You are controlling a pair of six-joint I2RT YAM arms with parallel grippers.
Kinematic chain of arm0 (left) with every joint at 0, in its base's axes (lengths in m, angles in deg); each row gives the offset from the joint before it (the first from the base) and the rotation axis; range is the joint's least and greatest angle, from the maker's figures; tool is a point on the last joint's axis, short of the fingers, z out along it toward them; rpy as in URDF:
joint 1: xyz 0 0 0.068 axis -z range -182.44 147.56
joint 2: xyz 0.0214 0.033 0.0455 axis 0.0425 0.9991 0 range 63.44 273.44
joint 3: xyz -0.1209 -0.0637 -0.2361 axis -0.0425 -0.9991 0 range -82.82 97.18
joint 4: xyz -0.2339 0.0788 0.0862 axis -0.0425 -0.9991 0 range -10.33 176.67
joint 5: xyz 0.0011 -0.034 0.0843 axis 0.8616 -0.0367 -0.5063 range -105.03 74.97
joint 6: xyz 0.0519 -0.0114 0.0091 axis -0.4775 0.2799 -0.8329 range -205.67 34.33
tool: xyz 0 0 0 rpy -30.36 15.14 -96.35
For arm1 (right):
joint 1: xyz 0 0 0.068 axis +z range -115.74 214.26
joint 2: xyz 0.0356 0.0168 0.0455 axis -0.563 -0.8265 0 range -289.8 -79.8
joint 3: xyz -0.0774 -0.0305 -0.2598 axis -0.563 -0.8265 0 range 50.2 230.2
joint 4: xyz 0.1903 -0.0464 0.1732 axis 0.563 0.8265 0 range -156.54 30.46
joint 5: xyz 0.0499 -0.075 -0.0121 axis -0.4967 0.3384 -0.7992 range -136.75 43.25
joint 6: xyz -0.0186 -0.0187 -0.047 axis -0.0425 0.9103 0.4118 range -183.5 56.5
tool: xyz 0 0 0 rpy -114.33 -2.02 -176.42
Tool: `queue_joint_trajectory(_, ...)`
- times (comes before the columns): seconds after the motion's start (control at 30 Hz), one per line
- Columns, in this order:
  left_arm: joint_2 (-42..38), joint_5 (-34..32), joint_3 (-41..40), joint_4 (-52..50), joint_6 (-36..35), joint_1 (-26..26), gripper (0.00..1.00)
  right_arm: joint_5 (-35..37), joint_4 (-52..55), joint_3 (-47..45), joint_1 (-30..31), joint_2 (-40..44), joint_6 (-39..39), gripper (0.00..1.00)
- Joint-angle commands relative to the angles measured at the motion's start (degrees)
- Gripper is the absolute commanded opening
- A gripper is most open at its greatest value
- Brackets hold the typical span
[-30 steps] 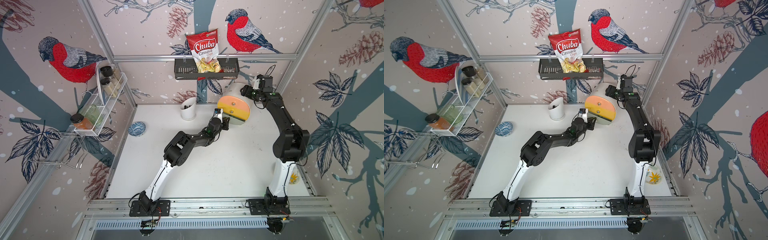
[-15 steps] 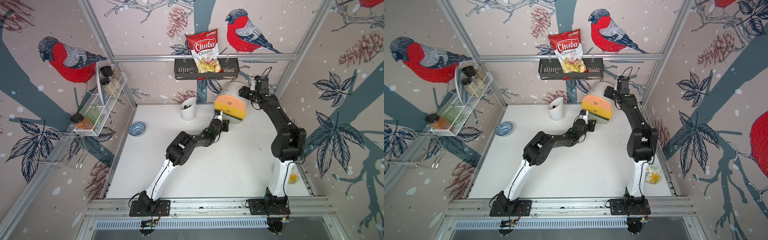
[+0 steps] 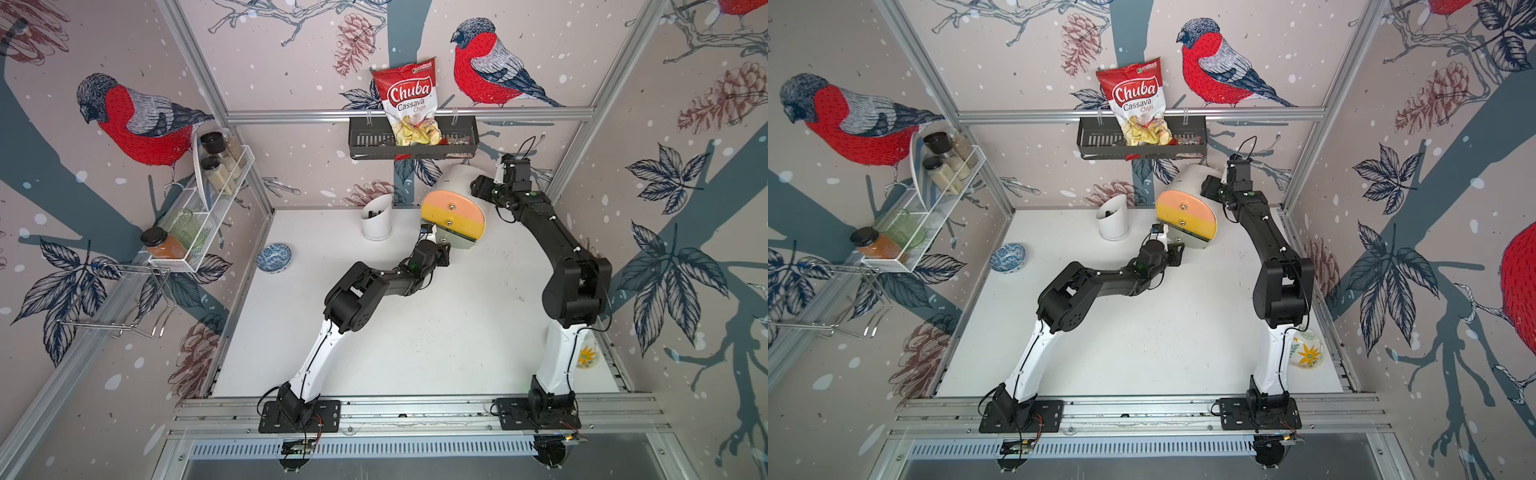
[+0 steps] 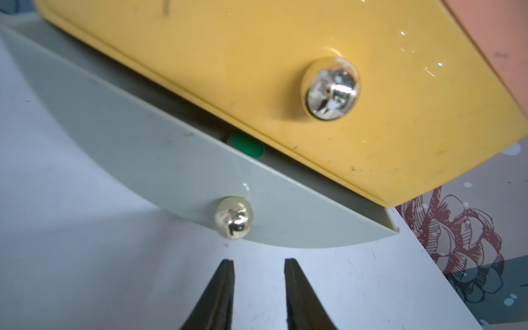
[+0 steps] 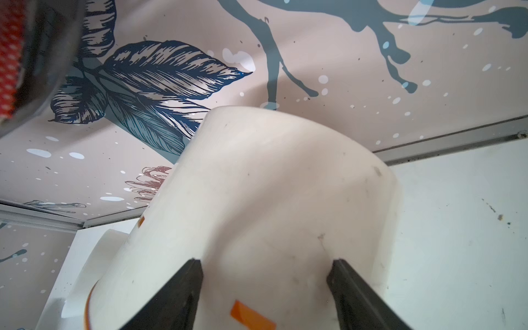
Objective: Put the paint cans in the drawer according to color
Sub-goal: Move the storage box to the center of the board, then close the drawer in the storage box.
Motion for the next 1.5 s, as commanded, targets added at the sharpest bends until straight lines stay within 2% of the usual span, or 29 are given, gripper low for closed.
queue_joint_trajectory(0.0,-0.29,-1.86,-0.11,1.90,0.19,-0.62,0.32,-1.16,4.93,0.20,0.47,0.40,0.78,0.75)
queue_joint_trajectory(0.13,0.73,-0.20,0.67,3.30,1.01,-1.48,0.31,-1.13,5.40,0.76,0.83,0.33,0.83,0.75)
queue_joint_trajectory(0.3,3.25,2.43,5.22,1.64,-0.31,-1.88,0.27,-1.10,6.20,1.75,1.17,0.06,0.97,0.75)
queue_joint_trajectory(0.47,5.67,5.44,8.84,1.36,1.66,-2.88,0.24,-0.92,6.68,1.78,1.70,-0.13,0.95,0.75)
queue_joint_trajectory(0.73,8.89,7.52,14.30,0.14,3.55,-3.13,0.24,-0.76,6.89,0.26,2.74,0.18,0.42,0.75)
queue_joint_trajectory(0.93,7.90,7.76,13.76,-0.08,2.79,-3.15,0.24,-0.39,6.98,0.03,3.03,0.60,0.34,0.75)
queue_joint_trajectory(1.0,6.20,7.79,11.86,0.22,1.95,-3.15,0.24,-0.11,7.34,-0.03,2.92,0.96,0.26,0.75)
queue_joint_trajectory(1.17,-1.56,5.70,1.10,4.08,-0.21,-2.98,0.28,0.63,7.53,-2.05,2.40,3.80,0.28,0.75)
queue_joint_trajectory(1.33,-13.09,2.41,-11.79,5.76,-5.32,-2.89,0.34,1.20,5.68,-8.06,1.49,10.71,0.68,0.76)
queue_joint_trajectory(1.47,-24.51,-3.13,-22.44,3.94,-10.94,-2.89,0.43,3.00,2.26,-16.70,0.71,18.91,1.39,0.79)
